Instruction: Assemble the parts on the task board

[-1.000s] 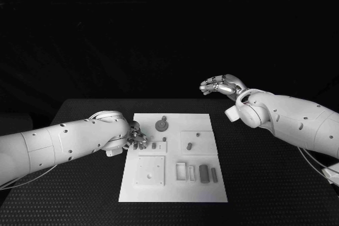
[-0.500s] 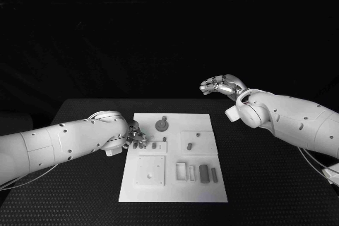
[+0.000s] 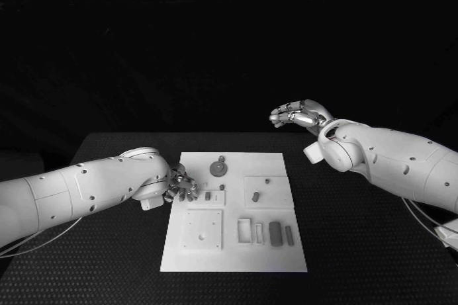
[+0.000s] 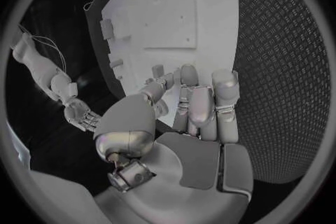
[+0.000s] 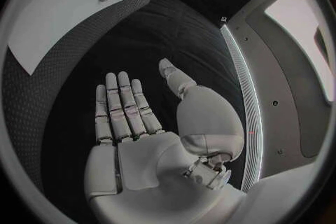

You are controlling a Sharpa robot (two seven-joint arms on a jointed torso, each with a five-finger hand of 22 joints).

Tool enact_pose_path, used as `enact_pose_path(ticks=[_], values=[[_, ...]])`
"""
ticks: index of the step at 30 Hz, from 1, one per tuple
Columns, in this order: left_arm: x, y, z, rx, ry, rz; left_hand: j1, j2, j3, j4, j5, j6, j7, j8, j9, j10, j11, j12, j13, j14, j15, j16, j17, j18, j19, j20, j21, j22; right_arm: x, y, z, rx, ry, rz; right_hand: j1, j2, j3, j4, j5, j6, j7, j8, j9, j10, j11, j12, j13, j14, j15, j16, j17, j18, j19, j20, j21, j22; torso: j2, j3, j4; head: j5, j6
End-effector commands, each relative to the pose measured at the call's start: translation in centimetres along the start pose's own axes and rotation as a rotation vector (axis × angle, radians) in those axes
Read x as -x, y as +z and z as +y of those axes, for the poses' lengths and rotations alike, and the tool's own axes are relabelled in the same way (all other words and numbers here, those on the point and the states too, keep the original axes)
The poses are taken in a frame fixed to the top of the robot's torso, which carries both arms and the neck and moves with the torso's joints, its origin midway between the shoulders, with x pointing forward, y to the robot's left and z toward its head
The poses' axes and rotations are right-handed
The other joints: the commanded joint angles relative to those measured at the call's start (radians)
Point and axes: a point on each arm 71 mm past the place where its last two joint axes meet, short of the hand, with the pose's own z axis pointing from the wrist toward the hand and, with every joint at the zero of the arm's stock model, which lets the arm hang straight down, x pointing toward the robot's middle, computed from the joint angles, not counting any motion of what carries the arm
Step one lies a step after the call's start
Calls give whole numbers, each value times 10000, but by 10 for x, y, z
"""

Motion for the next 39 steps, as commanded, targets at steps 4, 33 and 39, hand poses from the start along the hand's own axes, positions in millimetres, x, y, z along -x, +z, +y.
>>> enact_pose_path(ticks=[4, 33, 39], values=[[-3, 2, 1, -185, 26, 626, 534, 306, 132, -195, 161, 435, 64, 64, 110, 576, -391, -77, 12, -108, -172, 64, 13, 895, -67, -35, 23, 160, -1, 0, 0, 62, 0, 154, 8, 61, -65, 12, 8, -69, 328, 57, -14, 68, 7, -46, -20, -5, 75, -44, 18, -187, -74, -14, -48, 18, -3, 7, -1, -11, 0], [-3, 6, -15, -176, 2646, 323, 682, 236, 117, -165, 206, 478, 37, 87, 338, 632, -412, -95, 24, -113, -189, 94, -20, 852, -67, -21, 26, 158, -3, 0, 0, 63, 10, 178, 5, 63, -68, 12, 8, -74, 329, 64, -23, 80, 7, -51, -58, -2, 76, -65, 41, -190, -71, -14, -70, 42, -1, 10, 0, -18, -61], [-2, 6, -15, -150, 2609, 258, 688, 232, 118, -168, 208, 478, 37, 87, 343, 633, -413, -95, 25, -110, -189, 97, -14, 851, -67, -20, 26, 158, -3, 0, -1, 52, 11, 175, 6, 63, -69, 12, 8, -75, 330, 65, -25, 84, 7, -52, -68, -1, 76, -70, 47, -191, -69, -15, -76, 48, 4, 7, 7, -21, -64]])
